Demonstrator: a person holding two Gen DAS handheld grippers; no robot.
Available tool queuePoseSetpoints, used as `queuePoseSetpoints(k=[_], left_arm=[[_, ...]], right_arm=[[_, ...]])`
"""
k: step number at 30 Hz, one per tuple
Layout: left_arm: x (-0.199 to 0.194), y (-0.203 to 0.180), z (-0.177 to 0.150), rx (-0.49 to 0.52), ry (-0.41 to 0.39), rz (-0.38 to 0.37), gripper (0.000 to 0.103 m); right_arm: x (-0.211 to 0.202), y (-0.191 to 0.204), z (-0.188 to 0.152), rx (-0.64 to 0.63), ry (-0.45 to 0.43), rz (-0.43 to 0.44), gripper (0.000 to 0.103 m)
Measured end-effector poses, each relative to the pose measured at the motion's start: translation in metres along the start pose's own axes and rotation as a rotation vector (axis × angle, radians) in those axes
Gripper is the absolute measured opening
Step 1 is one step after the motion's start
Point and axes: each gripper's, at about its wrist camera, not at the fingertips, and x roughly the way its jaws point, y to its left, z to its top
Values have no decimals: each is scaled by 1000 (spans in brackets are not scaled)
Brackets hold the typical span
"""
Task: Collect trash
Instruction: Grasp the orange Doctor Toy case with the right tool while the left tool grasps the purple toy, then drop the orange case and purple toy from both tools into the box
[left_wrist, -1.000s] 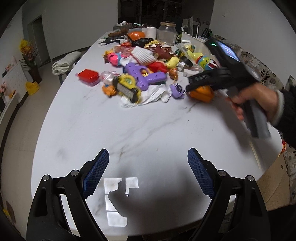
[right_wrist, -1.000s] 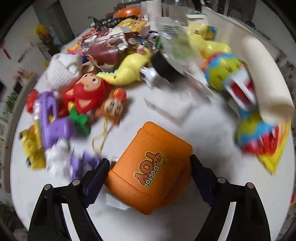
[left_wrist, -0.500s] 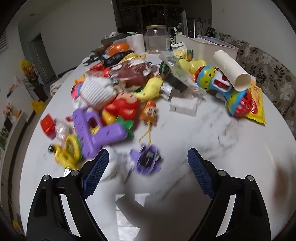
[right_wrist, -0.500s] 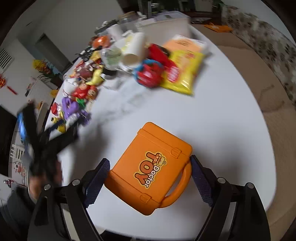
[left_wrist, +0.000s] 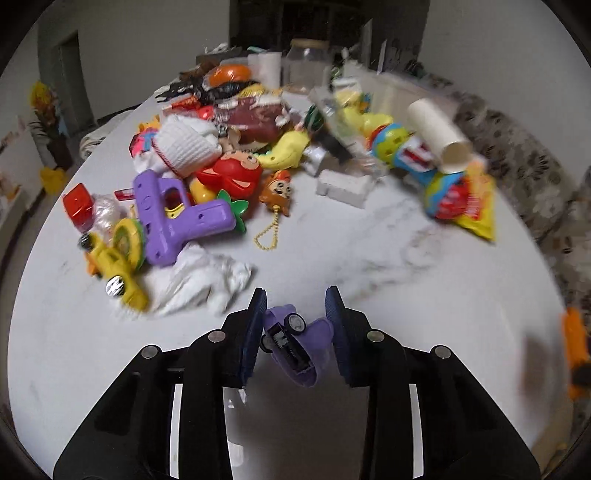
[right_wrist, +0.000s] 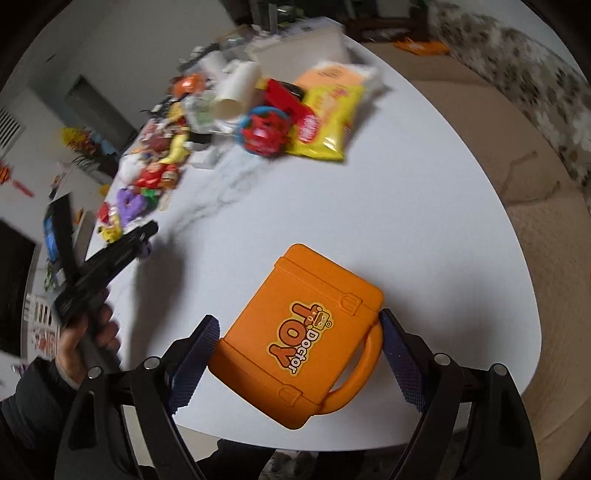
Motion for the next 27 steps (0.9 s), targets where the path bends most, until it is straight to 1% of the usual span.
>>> queuePoseSetpoints(k=[1, 3, 5, 7, 9, 11, 14, 16, 17, 18, 19, 21, 22, 23, 25, 27], left_arm=[[-24, 2, -10, 9, -14, -41, 33], [-56, 0, -25, 31, -19, -93, 33], [-80, -4, -41, 62, -5, -116, 33], [-101, -9, -59, 100, 16, -121, 33], [-120, -17, -83, 162, 47, -106, 33], [-132, -20, -106, 193, 84, -107, 33], [-138, -26, -146, 233, 148, -105, 34], [-132, -27, -168, 248, 196, -120, 47], [-128, -29, -178, 257, 209, -115, 64], [-122, -29, -187, 264, 219, -106, 78], [-115, -28, -195, 269, 232, -94, 81], [-105, -26, -203, 262, 270, -91, 81], [-99, -23, -204, 251, 294, -94, 81], [-97, -21, -204, 244, 301, -88, 81], [-102, -15, -198, 230, 280, -83, 81], [-109, -7, -188, 210, 251, -77, 82]], right_arm=[[-1, 6, 0, -28, -2, 6, 85], [-2, 23, -5, -102, 1, 47, 85], [-2, 35, -12, -151, 15, 87, 85], [-2, 46, -24, -201, 47, 135, 85], [-3, 55, -39, -253, 80, 168, 85], [-5, 63, -58, -312, 129, 199, 85], [-5, 70, -90, -382, 210, 229, 85], [2, 72, -108, -404, 256, 242, 85], [9, 73, -116, -415, 282, 245, 85], [16, 75, -123, -431, 309, 241, 85], [22, 75, -127, -440, 321, 234, 85], [35, 75, -134, -459, 355, 226, 87], [40, 75, -135, -464, 367, 207, 87], [41, 74, -134, -463, 369, 198, 87], [35, 74, -128, -455, 355, 206, 87], [24, 77, -113, -447, 308, 217, 87]])
